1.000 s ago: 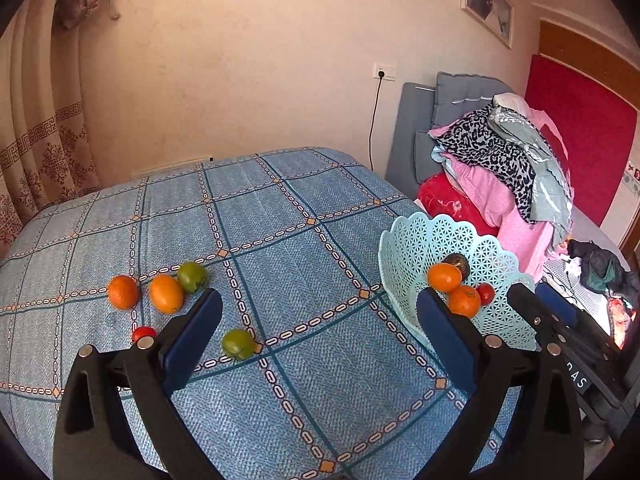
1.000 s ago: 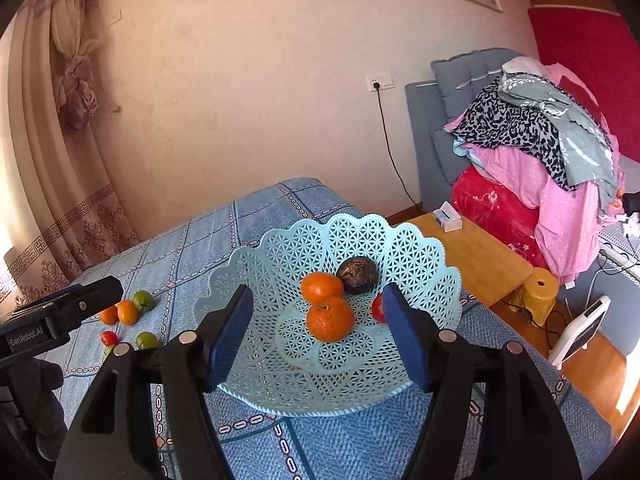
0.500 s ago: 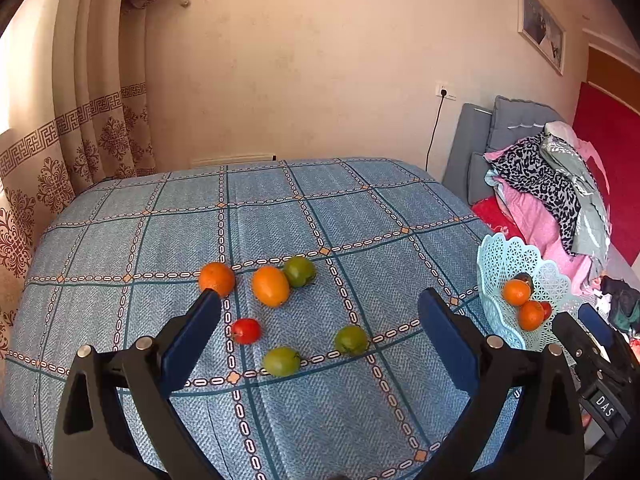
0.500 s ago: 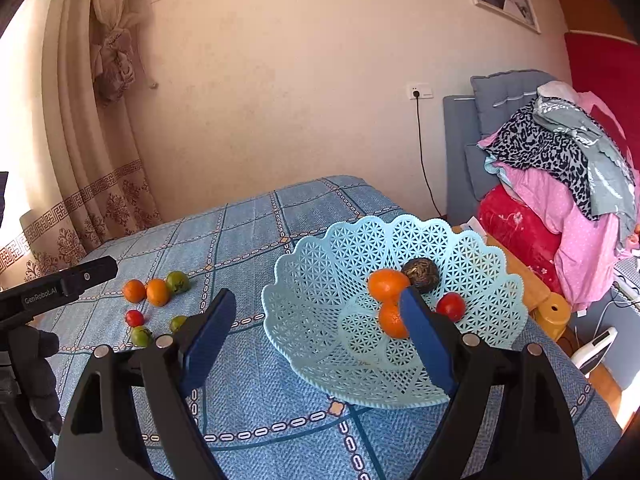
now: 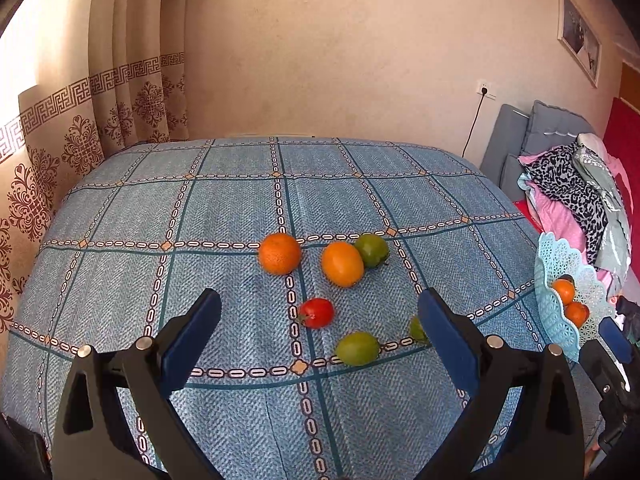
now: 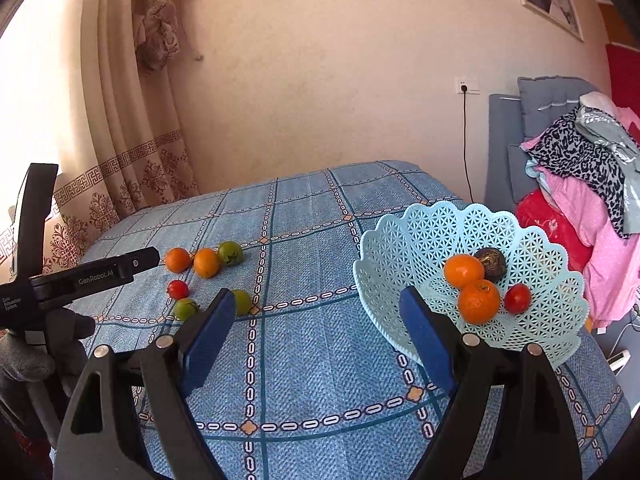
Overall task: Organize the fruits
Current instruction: 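Grasp the red tomato with the left gripper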
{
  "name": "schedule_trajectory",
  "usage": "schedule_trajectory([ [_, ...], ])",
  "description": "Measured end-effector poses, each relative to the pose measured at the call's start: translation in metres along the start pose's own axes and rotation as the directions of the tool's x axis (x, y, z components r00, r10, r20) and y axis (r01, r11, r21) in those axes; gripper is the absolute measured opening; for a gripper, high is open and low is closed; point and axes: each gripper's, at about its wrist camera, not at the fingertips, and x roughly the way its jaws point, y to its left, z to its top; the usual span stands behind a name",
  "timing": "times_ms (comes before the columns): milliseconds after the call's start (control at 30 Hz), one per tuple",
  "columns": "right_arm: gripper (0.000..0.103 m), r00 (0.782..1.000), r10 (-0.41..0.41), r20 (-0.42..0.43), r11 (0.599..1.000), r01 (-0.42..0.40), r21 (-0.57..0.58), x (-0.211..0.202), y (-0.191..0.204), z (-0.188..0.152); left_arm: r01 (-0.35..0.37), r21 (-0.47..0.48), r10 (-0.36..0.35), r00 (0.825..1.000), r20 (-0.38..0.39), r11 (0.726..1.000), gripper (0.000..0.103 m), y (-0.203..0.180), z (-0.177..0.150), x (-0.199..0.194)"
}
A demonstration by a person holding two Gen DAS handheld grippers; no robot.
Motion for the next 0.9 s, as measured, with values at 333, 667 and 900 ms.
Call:
schedule_trajectory([
  [333,0.083,0.999,0.033,-0.042,0.998,-0.036,-0.059,0.011,0.024,-0.011,-0.010,-0.037,0.007,0.996,-0.094,0.999,0.079,0.020,-0.009,0.042],
  [667,0.083,0.995,0.054,-0.082,0.995,-0.060,-0.079,0.023,0.033,-0.017,0.073,-0.090,-0.087,0.984,-0.156,0.993,0.057,0.029,-0.016,0.067],
  [900,0.083,0.991,0.074,-0.115,0.993,-0.084,-0.084,0.032,0.039,-0.021,0.101,-0.083,-0.113,0.982,-0.153,0.991,0.030,0.028,-0.019,0.074],
])
